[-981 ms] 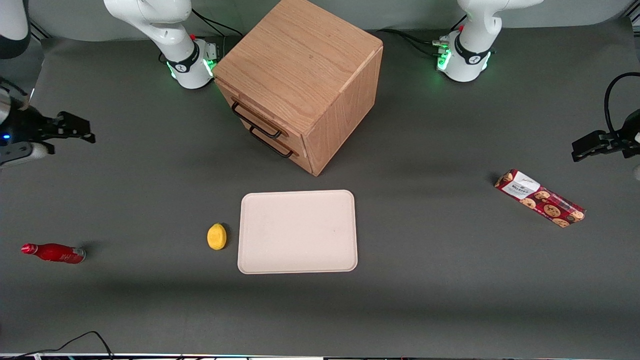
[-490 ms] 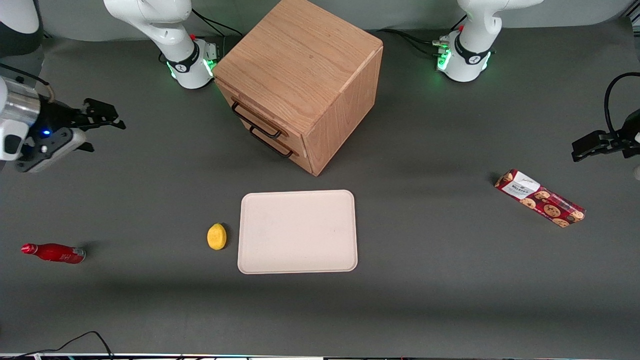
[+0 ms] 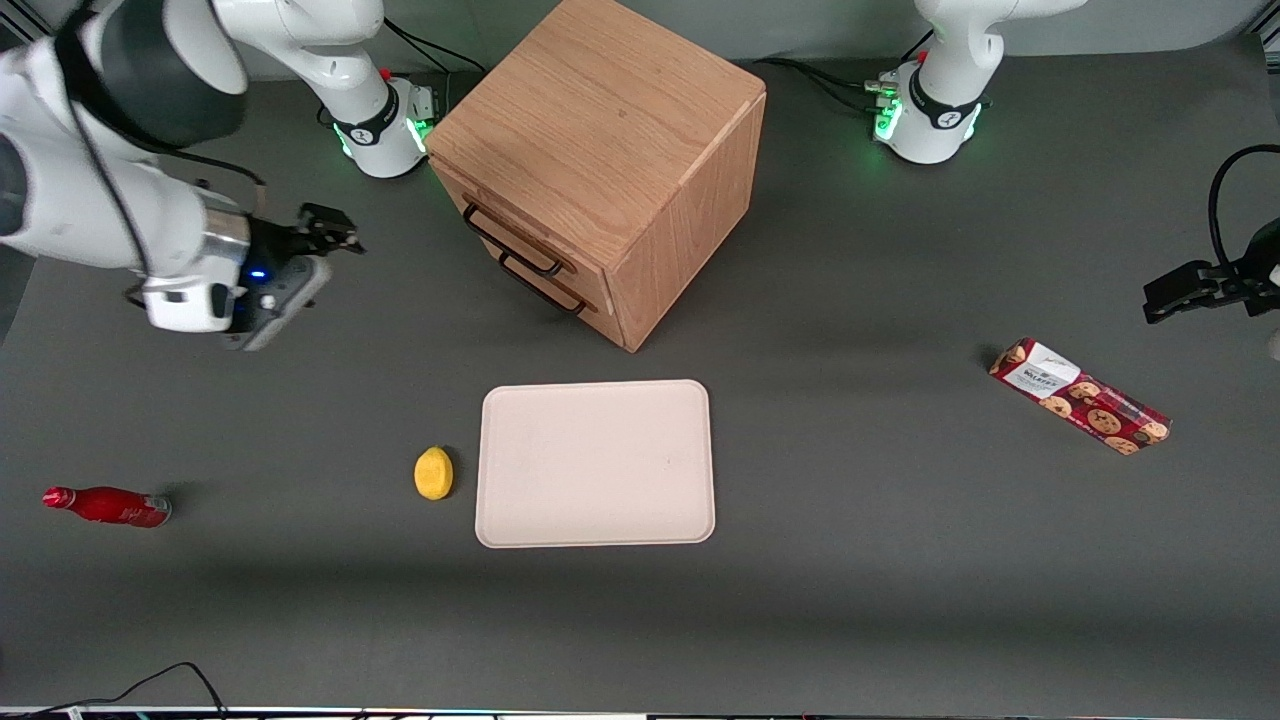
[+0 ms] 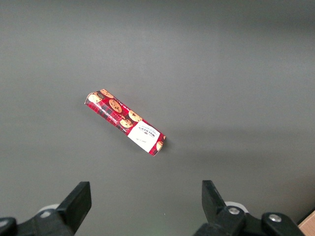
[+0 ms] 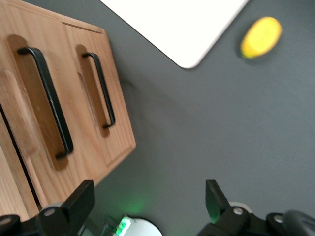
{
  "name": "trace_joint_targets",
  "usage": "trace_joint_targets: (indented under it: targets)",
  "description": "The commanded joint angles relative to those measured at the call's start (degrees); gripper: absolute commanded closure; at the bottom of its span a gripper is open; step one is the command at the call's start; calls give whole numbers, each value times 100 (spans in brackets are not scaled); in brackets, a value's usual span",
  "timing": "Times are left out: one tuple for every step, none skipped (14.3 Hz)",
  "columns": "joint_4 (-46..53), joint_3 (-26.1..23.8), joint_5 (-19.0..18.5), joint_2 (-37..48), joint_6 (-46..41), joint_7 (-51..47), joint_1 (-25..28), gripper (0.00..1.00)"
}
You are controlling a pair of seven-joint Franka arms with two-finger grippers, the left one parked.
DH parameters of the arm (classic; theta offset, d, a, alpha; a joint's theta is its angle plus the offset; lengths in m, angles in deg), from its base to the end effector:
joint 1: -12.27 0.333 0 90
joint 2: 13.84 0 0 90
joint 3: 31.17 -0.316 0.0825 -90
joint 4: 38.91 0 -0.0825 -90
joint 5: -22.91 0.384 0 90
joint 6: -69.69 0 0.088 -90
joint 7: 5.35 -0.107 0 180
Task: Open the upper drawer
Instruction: 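Move the right gripper toward the upper drawer's black handle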
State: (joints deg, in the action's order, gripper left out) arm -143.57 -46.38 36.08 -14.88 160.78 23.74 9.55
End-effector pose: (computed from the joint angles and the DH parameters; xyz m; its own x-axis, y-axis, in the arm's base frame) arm 0.5213 0.1392 0.5003 0.7532 0.6483 -0.1114 0.5910 -0.7412 -0.3183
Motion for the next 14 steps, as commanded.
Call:
trace_joint_targets:
  targets:
    - [-598,-306,440,245,504,44,-27,0]
    - [-730,-429,546,289,680,-78,-27,0]
    - [-853,-579,599,298,830,-201,-27,0]
    - [-924,-737,626,298,971,-324,-27,0]
    - [-1029,-843,670,298,1120,-421,-27,0]
    - [-1135,-905,801,298,1269,-430,-27,0]
    - [-1206,-940,924,298,1367,-431,-27,0]
    - [-1241,-1001,986,298,1429,-448,-27,0]
    - [-1268,-1063,1004,289,1455,-500,-27,0]
    - [-1329,-1090,1013,289,1551,-510,-27,0]
    - [-1416,-1168,1065,289,1665,-510,-27,0]
    - [-1504,-1238,1083,289,1814,-510,-27,0]
    - [-1583,-1291,1083,280,1938,-553,-27,0]
    - [-1654,-1362,1083,272,2043,-580,-27,0]
